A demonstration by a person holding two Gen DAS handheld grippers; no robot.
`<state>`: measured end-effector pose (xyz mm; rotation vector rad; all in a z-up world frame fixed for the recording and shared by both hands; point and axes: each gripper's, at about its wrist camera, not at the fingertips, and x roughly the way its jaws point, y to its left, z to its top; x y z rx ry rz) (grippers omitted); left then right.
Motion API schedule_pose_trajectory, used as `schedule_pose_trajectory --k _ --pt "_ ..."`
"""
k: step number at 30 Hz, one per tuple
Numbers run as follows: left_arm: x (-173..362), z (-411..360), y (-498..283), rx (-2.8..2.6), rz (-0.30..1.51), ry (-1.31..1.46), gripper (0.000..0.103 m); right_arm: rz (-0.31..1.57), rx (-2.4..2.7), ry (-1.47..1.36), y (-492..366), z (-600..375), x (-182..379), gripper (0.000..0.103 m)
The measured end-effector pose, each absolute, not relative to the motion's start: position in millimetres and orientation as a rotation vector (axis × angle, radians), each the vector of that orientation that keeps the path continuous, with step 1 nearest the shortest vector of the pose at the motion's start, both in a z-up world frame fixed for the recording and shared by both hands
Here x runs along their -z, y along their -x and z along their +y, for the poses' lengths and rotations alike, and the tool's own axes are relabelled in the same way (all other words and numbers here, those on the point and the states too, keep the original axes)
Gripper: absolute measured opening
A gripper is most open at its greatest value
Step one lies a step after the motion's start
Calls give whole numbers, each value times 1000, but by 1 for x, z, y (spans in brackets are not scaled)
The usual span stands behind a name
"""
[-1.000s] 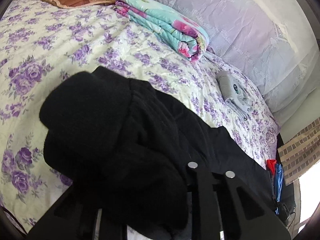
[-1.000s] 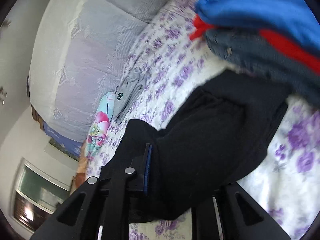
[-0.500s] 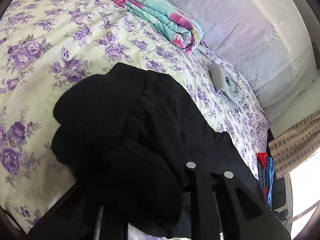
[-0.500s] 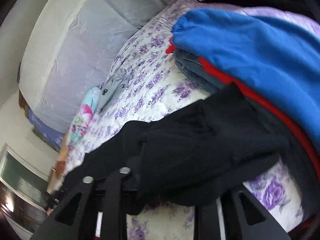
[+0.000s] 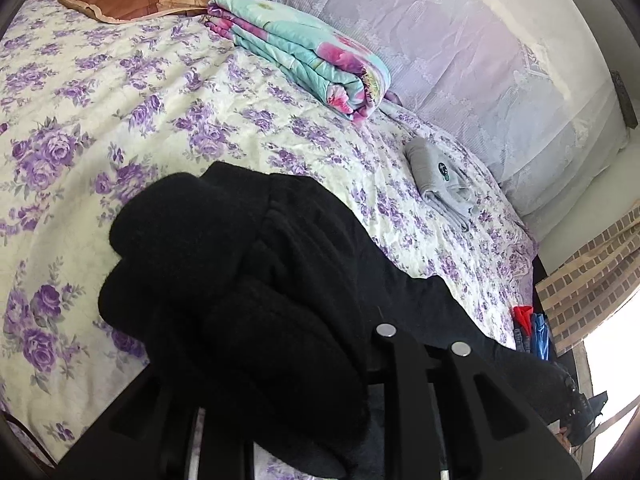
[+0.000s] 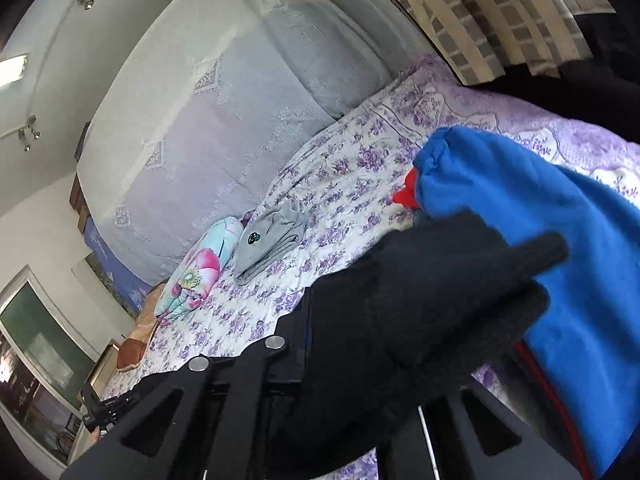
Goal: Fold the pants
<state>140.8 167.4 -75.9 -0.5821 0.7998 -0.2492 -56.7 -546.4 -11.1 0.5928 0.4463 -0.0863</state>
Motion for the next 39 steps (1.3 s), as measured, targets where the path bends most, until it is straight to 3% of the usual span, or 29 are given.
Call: schedule_pose_trajectory --k 2,5,9,11,12,13,14,16,19,21,22,25,28,29,30,31,39 --pt "86 167 -145 234 843 578 21 580 198 -522 55 -554 33 15" --pt "95 172 -143 251 876 597 28 628 176 -681 70 -573 60 15" --pt "83 177 -135 236 867 557 47 623 143 -752 74 -585 59 15" --pt "83 181 -137 245 878 563 47 641 97 -856 70 -595 68 18" --pt "85 183 -137 250 884 573 47 630 51 -933 71 -600 73 25" --pt "87 185 -137 256 887 581 48 602 -23 -1016 72 -605 76 36" --pt "90 187 -137 262 885 590 48 574 -83 -1074 75 -608 76 59" --pt "91 190 -136 269 868 609 48 599 -2 -951 80 -603 58 59" --pt "84 190 -136 258 831 582 38 652 102 -677 76 -592 32 46" --pt "82 190 -137 219 821 543 33 624 191 -650 80 -599 25 54" --pt "81 192 -136 208 816 544 32 561 228 -693 89 -610 23 55" --pt "87 210 -133 182 817 586 33 363 399 -785 127 -633 19 71" --pt "88 212 -127 175 858 555 44 343 310 -795 129 -619 17 76" --pt "84 212 -122 143 860 529 63 336 277 -789 127 -610 17 81" --pt "79 213 -115 92 840 502 91 327 249 -779 123 -600 15 83" --pt "69 218 -105 27 795 477 99 316 222 -765 116 -589 11 83" --pt "41 256 -65 16 710 609 95 307 -74 -752 64 -500 4 91"
